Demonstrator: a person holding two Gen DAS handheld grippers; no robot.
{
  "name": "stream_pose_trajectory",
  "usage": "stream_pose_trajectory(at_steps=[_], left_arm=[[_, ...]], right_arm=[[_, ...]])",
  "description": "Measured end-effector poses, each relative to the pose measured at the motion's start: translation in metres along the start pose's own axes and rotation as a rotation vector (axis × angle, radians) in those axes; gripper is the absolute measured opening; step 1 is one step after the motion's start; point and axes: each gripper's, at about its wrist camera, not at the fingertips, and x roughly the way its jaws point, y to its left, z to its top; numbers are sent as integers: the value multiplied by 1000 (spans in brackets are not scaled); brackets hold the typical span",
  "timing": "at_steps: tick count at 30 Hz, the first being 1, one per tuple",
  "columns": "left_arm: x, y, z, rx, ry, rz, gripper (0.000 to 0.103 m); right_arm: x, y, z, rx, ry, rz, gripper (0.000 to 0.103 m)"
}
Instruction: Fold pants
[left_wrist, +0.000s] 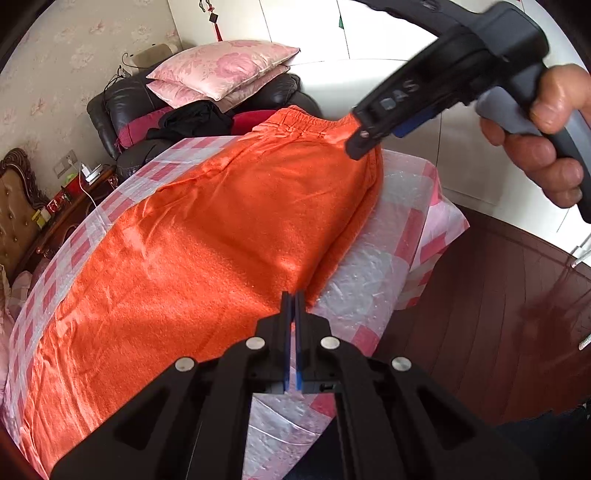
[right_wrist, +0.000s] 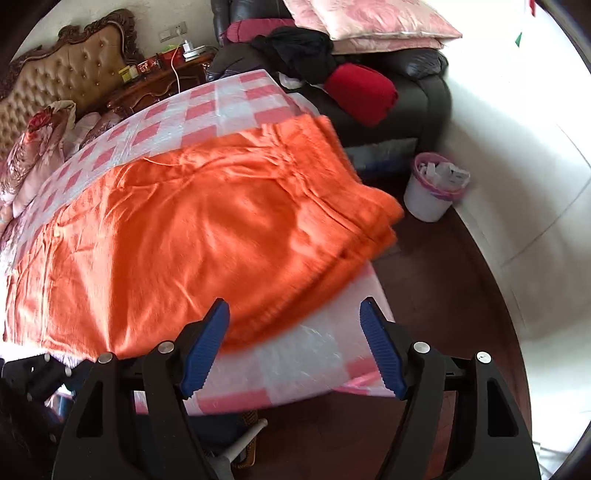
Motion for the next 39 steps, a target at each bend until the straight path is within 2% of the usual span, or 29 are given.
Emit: stream_pose_trajectory(at_steps=[1, 2, 4, 7, 11, 13, 15, 19, 21, 24, 25, 26, 27, 28, 30, 32, 33, 35, 36, 37, 39], left_arm=[[1, 0, -1, -6, 4, -5, 1], [0, 2, -1, -21, 7, -16, 1], [-7, 12, 2, -93, -2, -52, 3], [-19, 36, 11, -261, -39, -139, 4], [-12, 47, 22, -345, -27, -124, 13], [1, 45, 24, -362, 20, -141, 18], [19, 40, 20, -349, 104, -168, 21], [13, 42, 16, -346, 95, -186, 27], [9, 45, 12, -360, 96, -197, 27], [-10, 55, 7, -408, 60, -220, 28], [-19, 63, 3, -433, 37, -194, 31], [-23, 69, -2, -457, 32, -157, 36], [-25, 79, -10, -482, 45, -114, 36], [-23, 87, -19, -505, 78, -75, 36], [-21, 98, -36, -526, 147, -40, 36], [-32, 102, -47, -516, 152, -29, 36], [-38, 102, -51, -504, 160, -20, 37], [-50, 102, -62, -490, 185, -15, 47], [-57, 107, -68, -511, 197, -5, 48], [-66, 116, -77, -558, 197, -2, 48], [-89, 135, -95, -664, 173, 14, 50]], right_arm=[[3, 5, 2, -9, -4, -14, 57], [8, 11, 3, -27, -2, -32, 42], [21, 22, -1, -92, 33, -110, 33], [21, 27, -9, -134, 31, -142, 33], [19, 29, -15, -156, 35, -165, 33], [19, 29, -17, -156, 35, -170, 33], [19, 29, -18, -154, 38, -169, 33], [16, 30, -16, -153, 36, -180, 33], [15, 32, -15, -154, 33, -191, 33], [9, 36, -12, -146, 12, -203, 34], [6, 37, -10, -135, 2, -193, 36], [3, 39, -8, -124, -14, -171, 42], [-1, 43, -5, -118, -47, -141, 48], [-4, 49, -4, -120, -73, -121, 60], [-2, 68, 0, -145, -93, -75, 64], [6, 87, 1, -176, -72, -35, 68], [14, 97, -1, -200, -45, -38, 68], [25, 110, -6, -236, -9, -60, 71], [31, 117, -10, -266, 16, -84, 73], [33, 121, -13, -293, 6, -113, 79], [31, 128, -17, -356, -14, -164, 82]])
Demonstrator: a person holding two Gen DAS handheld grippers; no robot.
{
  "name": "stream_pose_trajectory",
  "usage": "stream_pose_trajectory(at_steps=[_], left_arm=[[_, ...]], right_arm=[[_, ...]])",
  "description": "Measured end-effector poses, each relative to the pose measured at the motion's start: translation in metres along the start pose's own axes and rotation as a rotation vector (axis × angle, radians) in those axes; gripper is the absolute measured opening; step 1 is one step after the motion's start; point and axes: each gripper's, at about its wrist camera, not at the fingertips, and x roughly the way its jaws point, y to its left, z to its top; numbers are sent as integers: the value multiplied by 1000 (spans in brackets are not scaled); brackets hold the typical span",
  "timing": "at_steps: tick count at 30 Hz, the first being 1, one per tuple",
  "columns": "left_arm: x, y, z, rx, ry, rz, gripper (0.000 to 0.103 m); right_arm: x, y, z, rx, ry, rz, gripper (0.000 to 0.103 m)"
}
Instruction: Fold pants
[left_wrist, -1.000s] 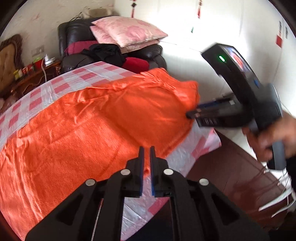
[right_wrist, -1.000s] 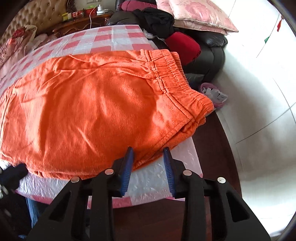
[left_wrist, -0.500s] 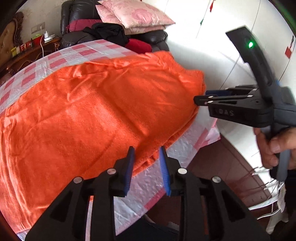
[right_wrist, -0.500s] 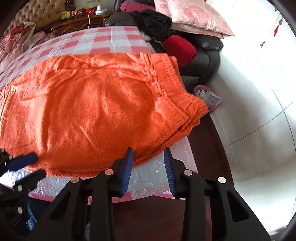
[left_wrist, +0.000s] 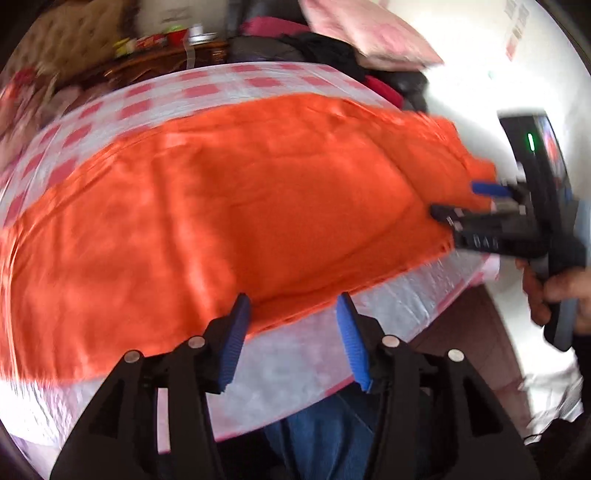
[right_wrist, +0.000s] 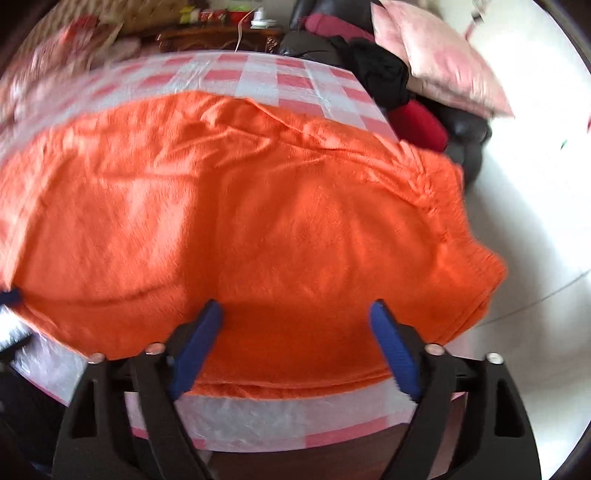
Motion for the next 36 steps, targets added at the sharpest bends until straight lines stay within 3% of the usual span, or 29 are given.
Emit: stream_pose_trajectory(at_steps=[4, 6, 9, 11, 14, 20, 23, 27, 31, 33, 34, 35, 36], left_arm=[[-51, 80, -9, -208, -132, 164, 50], [-77, 137, -18, -339, -202, 266, 50], [-110, 224, -37, -517, -252, 402, 47], [-127, 266, -55, -572, -261, 470, 45], [-145, 303, -84, -625, -253, 459, 42], [-166, 329, -134, -742, -274, 420, 38], [-168, 333, -137, -735, -293, 351, 38], [-152, 321, -109, -599, -260, 286, 44], [-123, 318, -97, -555, -166, 293, 44], [-114, 310, -95, -499, -134, 343, 43], [-111, 306, -93, -458, -113, 381, 39], [-108, 301, -90, -415, -88, 418, 25], [-107, 299, -88, -397, -78, 405, 21]], right_arm=[[-5, 2, 5, -37, 21, -25, 83], [-14, 4, 9, -23, -22, -13, 83], [-17, 15, 17, 17, -38, 7, 84], [-17, 28, 20, 18, -46, 42, 84], [-18, 59, 21, -39, -49, 26, 84], [-20, 97, 19, -132, -28, -39, 85], [-26, 99, 20, -151, -50, -66, 85], [-29, 87, 26, -103, -73, -115, 85], [-25, 50, 30, -28, -74, -177, 85], [-19, 20, 29, 38, -62, -211, 85], [-15, 7, 28, 61, -49, -222, 85], [-9, -5, 27, 75, -34, -242, 85], [-1, -17, 25, 77, -25, -277, 85]])
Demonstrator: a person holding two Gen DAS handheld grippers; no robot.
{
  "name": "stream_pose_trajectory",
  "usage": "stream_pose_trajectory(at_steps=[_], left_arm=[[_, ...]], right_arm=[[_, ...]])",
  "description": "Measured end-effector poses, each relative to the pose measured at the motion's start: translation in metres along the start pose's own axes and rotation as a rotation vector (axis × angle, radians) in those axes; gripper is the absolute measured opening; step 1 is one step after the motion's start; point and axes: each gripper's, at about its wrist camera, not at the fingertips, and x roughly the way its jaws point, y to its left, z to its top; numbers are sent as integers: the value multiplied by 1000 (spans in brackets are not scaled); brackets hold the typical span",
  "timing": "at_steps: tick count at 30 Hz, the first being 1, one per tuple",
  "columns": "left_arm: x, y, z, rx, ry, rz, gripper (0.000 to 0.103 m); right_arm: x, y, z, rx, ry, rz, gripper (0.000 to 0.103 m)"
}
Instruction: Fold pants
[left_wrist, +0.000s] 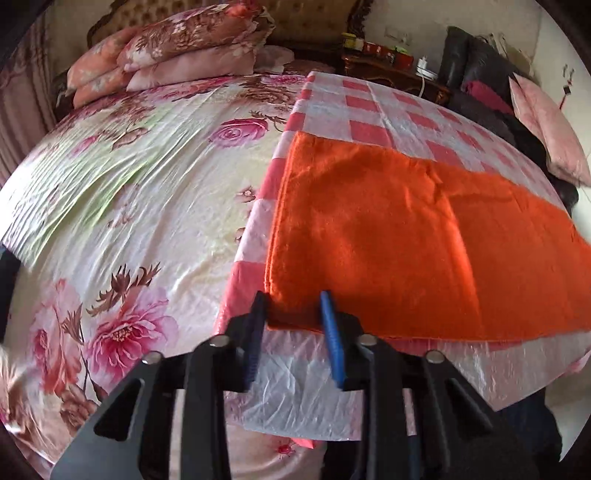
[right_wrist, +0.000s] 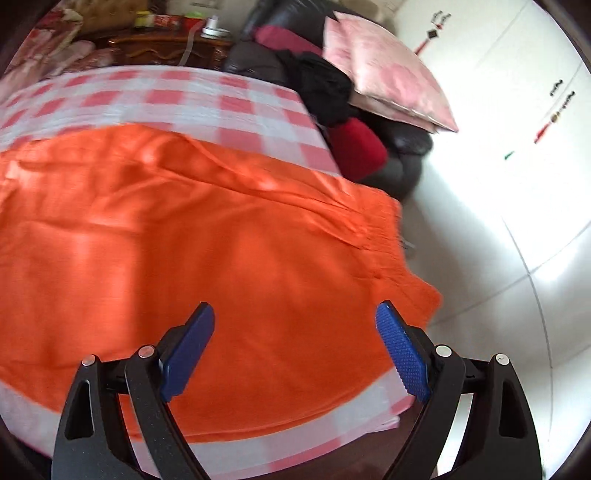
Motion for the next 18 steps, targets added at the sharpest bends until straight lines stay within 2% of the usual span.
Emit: stream_pose_trajectory(at_steps=[2, 3, 6, 8, 12, 15, 16, 18], left_arm=[[1, 1, 3, 1, 18, -12, 18], [2, 2, 4, 0, 24, -19, 18], [2, 14, 7, -23, 32, -13, 17], [3, 28, 7, -65, 33, -14, 17], [1, 45, 9, -109, 29, 29, 17], [-15, 41, 12, -114, -12, 75, 37], [-27, 36, 15, -121, -59, 86, 51], [-45, 18, 21, -118, -139, 78, 54]], right_arm=[[16, -10, -2, -14, 1, -61, 85], [26, -15, -3, -14, 14, -64, 85], [33, -20, -3, 24, 11, -10, 83], [28, -10, -2, -5, -13, 5, 76], [15, 20, 0, -62, -84, 36, 75], [14, 22, 3, -62, -91, 69, 77], [15, 18, 4, -56, -82, 73, 80], [16, 1, 5, 9, -52, 103, 81]])
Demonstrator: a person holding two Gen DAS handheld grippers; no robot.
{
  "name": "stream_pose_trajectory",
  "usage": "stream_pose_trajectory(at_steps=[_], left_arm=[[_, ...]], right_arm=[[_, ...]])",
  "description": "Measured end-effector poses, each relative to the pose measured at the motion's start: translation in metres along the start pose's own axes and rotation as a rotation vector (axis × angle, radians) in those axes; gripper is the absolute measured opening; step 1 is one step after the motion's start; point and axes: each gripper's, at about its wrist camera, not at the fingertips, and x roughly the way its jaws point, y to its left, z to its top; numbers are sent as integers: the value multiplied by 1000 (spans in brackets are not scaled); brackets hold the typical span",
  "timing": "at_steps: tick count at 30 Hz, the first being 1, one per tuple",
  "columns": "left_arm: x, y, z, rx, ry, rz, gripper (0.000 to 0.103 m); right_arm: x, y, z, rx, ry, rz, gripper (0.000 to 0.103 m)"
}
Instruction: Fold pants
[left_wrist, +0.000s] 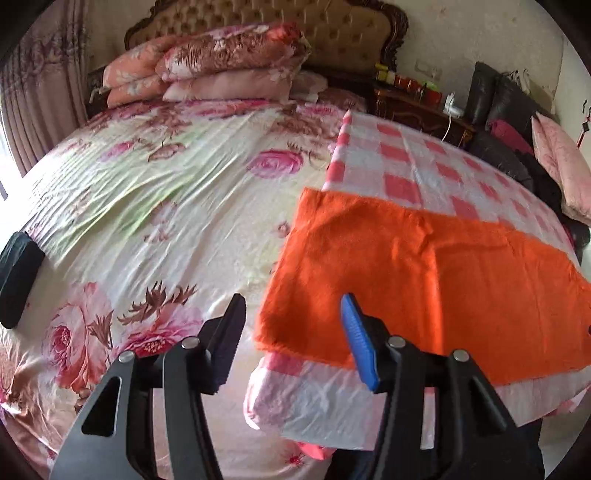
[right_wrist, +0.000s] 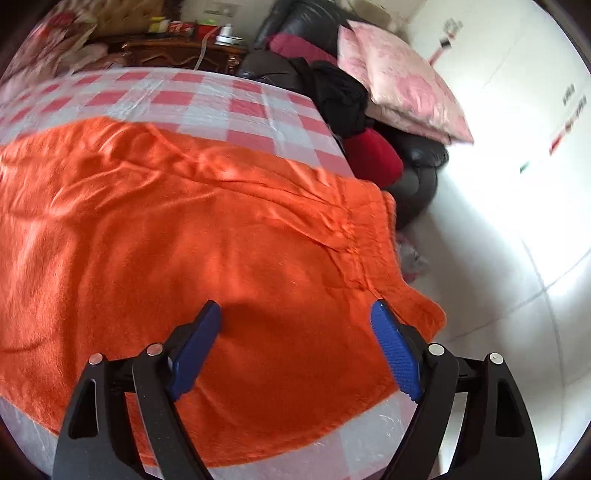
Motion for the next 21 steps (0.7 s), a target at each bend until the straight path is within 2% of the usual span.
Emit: stream_pose_trajectory(at_steps=[2, 4, 5, 6, 7, 10, 11, 13, 15, 16, 17, 21], left_arm=[[-11, -36, 1, 24, -63, -59, 55], [-18, -91, -4, 107, -90, -166, 55], [-23, -128, -11, 186, -96, -234, 55], [-28, -164, -21, 267, -99, -292, 55], [-33, -203, -33, 355, -100, -345, 55], [-50, -291, -70, 553, -109, -492, 55], [-57, -317, -85, 624, -112, -544, 55], [-64, -359, -111, 760, -127, -580, 55], [-64, -393, -133, 882, -132, -602, 51], [-62, -406, -142, 925, -129, -606, 45], [-61, -418, -151, 967, -136, -608, 44], [-54, -456, -176, 1076, -162, -592, 38]], right_arm=[[-9, -14, -4, 51, -21, 58, 87], [-13, -13, -12, 14, -25, 102, 88], [-12, -10, -18, -32, -9, 89, 88], [-12, -6, -27, -88, 2, 41, 88], [-17, -7, -32, -100, -17, 29, 88], [-36, -19, -42, -80, -19, 46, 87], [-41, -21, -45, -75, -21, 61, 84], [-59, -23, -55, -98, -48, 145, 84], [-65, -23, -64, -137, -63, 130, 70], [-62, -26, -66, -127, -48, 137, 58], [-58, -30, -69, -100, -27, 159, 48], [-43, -57, -82, 26, 24, 246, 45]])
